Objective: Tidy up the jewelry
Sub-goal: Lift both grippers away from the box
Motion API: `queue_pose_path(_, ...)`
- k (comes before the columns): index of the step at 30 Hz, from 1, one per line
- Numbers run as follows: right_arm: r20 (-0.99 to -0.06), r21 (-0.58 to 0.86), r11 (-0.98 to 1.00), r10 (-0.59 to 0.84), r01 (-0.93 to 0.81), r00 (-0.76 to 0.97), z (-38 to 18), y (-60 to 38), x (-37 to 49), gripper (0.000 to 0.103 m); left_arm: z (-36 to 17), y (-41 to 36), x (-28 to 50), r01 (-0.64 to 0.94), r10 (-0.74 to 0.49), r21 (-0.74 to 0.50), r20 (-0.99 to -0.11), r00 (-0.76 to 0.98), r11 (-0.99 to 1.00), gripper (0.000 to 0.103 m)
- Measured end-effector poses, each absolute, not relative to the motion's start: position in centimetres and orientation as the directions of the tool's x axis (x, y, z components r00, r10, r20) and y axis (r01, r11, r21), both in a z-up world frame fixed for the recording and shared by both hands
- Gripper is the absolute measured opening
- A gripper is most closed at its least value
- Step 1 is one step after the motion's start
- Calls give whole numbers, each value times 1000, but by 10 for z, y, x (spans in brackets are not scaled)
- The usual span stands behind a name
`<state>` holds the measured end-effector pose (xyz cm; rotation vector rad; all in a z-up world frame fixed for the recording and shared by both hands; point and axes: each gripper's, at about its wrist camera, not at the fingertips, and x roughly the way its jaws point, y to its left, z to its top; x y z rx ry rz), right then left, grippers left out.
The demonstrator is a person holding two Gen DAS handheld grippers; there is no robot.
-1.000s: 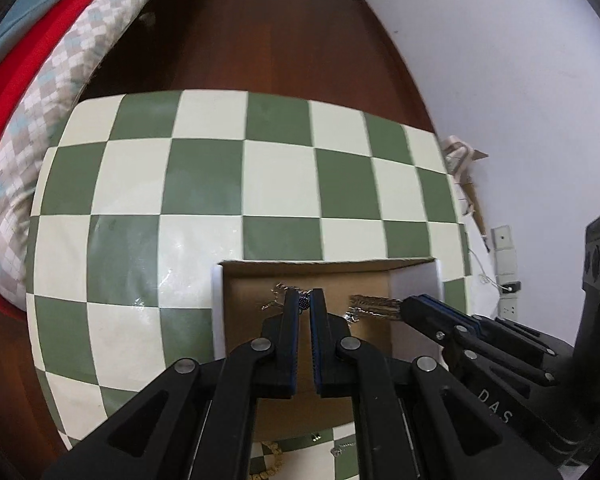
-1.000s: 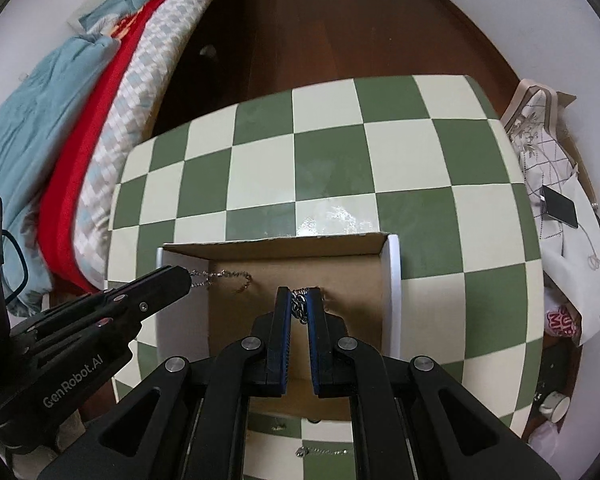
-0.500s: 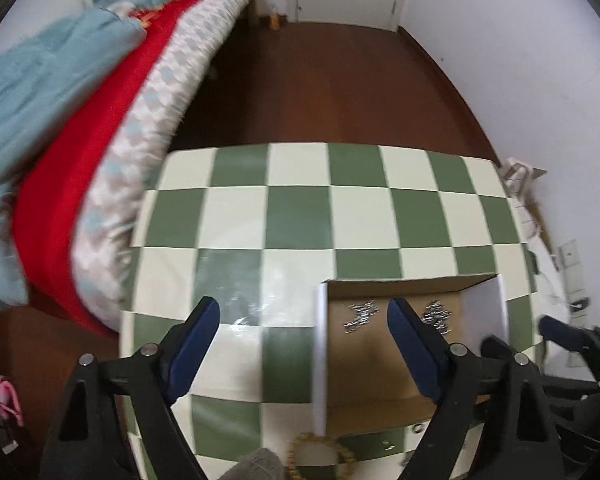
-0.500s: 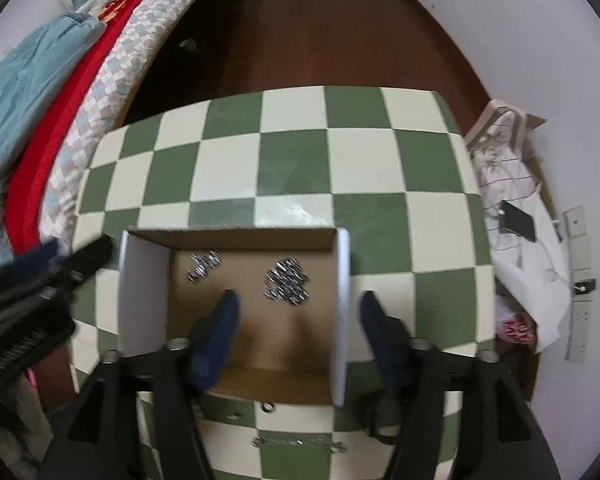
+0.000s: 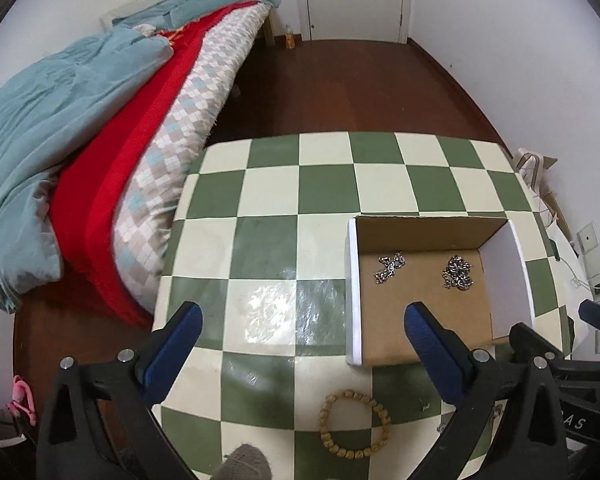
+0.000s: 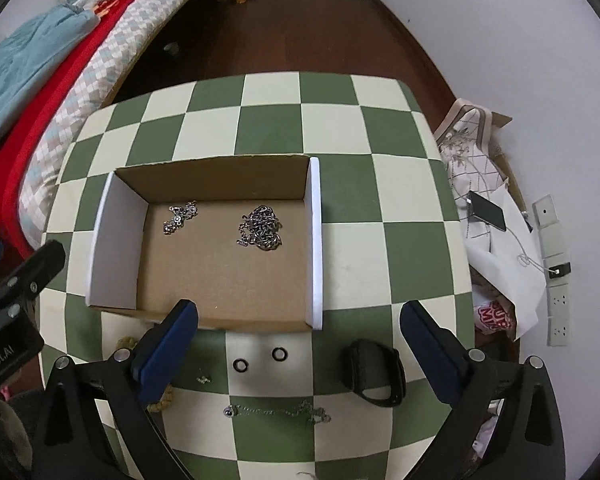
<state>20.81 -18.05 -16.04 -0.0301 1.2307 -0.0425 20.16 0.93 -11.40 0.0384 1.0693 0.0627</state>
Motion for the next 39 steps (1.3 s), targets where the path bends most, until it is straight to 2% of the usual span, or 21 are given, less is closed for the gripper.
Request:
queue_pose_path(18,-833,-69,997,-70,23,549,-64,-172,119,102,-32,25,115,-31,52,42,-770,636,999,103)
queue_pose_path(27,-788,-23,999,-34,26,615,-32,-172,75,102,-16,32,82,-45,54,33,-740,670,998,103)
queue_pose_path(30,-798,14,998,-25,61,602,-44,-185,68,102,-31,36,78,-70,88,57,-753,652,996,103)
queue_pose_path(35,-865,100,978,-4,181,503,-102,-226,63,102,-87,46,86,-103,128,85,-820,557,991,103)
queue_pose_path(37,-883,127,966,5,227,469,-127,-243,61,95,-112,48,90,-107,136,94,-847,514,990,103)
queue_pose_path(39,-904,132,953,4,272,427,-155,-259,58,78,-137,48,95,-108,138,99,-873,467,989,102)
